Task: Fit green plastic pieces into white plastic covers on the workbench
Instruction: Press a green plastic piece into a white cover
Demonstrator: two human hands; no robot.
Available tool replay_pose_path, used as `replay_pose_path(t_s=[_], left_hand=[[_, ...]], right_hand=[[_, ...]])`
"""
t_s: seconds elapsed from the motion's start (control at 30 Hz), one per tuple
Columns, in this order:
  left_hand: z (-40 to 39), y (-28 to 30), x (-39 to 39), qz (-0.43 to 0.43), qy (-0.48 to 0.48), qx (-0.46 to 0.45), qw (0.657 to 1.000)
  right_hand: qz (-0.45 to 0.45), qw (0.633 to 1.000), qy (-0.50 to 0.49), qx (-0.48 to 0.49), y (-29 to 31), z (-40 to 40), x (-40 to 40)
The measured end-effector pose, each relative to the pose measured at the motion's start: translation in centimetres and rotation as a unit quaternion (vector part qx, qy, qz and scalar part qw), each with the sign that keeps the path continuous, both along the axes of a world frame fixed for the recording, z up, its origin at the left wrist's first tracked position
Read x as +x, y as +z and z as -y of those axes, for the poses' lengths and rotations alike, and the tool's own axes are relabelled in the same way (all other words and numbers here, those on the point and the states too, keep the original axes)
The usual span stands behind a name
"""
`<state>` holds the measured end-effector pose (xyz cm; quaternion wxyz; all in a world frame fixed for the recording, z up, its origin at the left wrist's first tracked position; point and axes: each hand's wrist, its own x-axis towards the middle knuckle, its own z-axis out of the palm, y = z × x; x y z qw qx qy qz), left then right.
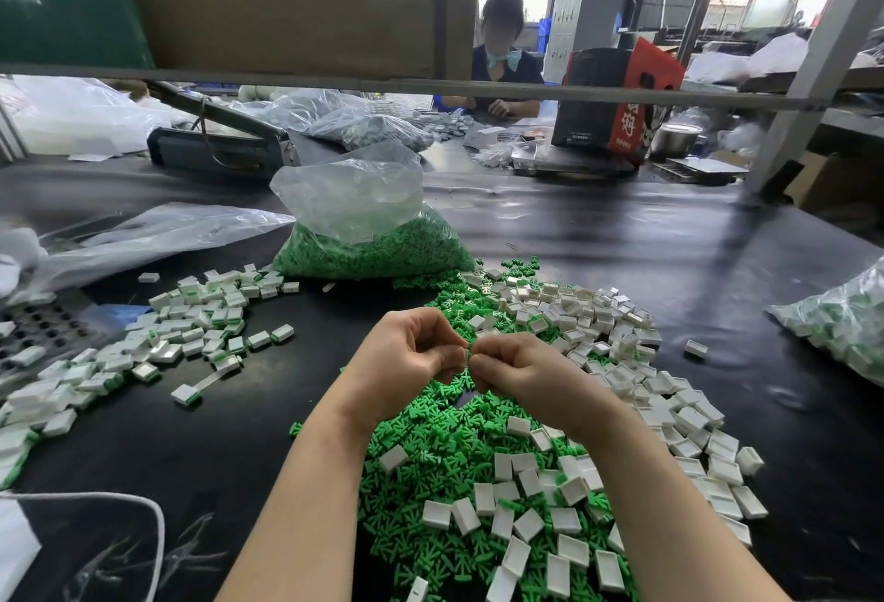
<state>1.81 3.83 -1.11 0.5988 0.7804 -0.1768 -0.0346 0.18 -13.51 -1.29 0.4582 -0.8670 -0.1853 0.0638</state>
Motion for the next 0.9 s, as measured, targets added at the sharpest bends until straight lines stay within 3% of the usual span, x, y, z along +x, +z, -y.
replay_pose_path(t_s=[0.33,0.7,0.9], left_hand=[[-0.15,-0.41,0.38,0.039,0.001,0.087,0.995],[-0.04,-0.14,0.19,-0.009,0.005,-0.078,0.997],[-0.21,-0.23,0.25,-0.009,-0.006,-0.033,0.999]], right_hand=[[0.015,0.999,0.004,-0.050,-0.58,0.02,0.21],[0.019,0.996,-0.015,0.083,-0.16,0.15,0.32],[0.002,0.989,-0.025,0.144,-0.54,0.12,0.25]])
